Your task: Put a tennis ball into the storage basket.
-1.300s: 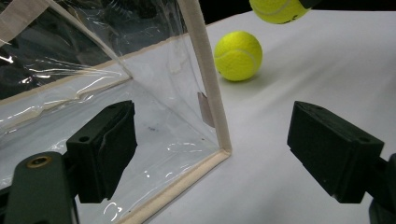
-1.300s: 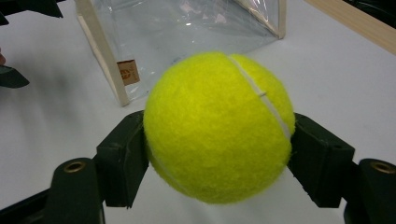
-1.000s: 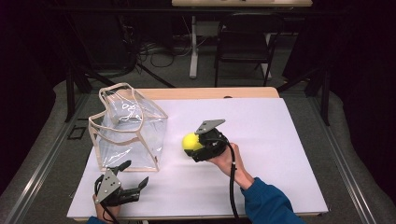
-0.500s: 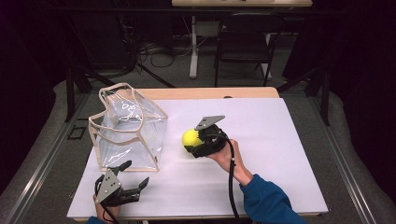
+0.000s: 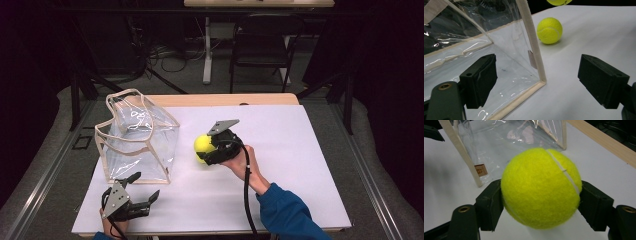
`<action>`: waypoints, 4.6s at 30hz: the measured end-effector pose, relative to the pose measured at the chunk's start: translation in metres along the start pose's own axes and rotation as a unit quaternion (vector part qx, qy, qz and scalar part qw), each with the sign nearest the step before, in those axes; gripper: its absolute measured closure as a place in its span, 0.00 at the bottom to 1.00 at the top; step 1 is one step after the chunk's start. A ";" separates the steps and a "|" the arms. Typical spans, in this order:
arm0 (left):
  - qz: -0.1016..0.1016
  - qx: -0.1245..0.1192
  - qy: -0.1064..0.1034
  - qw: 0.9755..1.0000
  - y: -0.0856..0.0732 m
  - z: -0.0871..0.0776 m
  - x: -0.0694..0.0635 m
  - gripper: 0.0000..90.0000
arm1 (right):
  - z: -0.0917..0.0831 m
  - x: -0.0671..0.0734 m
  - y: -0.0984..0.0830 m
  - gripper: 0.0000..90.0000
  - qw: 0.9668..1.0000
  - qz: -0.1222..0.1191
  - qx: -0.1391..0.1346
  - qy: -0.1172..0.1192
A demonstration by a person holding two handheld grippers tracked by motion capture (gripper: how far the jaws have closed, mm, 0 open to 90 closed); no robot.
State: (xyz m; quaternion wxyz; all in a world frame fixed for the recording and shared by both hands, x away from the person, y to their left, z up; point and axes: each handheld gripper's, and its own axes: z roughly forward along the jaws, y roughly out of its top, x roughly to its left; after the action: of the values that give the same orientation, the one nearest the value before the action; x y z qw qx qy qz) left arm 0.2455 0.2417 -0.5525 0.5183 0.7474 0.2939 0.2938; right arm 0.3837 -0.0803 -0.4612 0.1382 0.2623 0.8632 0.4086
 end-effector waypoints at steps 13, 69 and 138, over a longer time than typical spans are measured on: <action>0.002 0.000 0.000 1.000 0.000 0.000 0.000 0.18 | 0.001 -0.003 0.016 0.30 1.000 -0.010 -0.004 0.001; 0.003 -0.002 -0.002 1.000 0.000 -0.001 -0.001 0.18 | 0.014 -0.002 0.076 0.30 0.999 -0.034 -0.024 0.026; 0.002 -0.007 0.000 1.000 0.000 -0.002 0.000 0.18 | 0.016 -0.005 0.125 0.30 0.998 -0.043 -0.049 0.021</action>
State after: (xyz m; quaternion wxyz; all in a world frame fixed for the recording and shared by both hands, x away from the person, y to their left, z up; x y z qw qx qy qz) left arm 0.2445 0.2428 -0.5515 0.5229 0.7443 0.2903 0.2972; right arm 0.4372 -0.0071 -0.3737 0.1496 0.2092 0.8556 0.4492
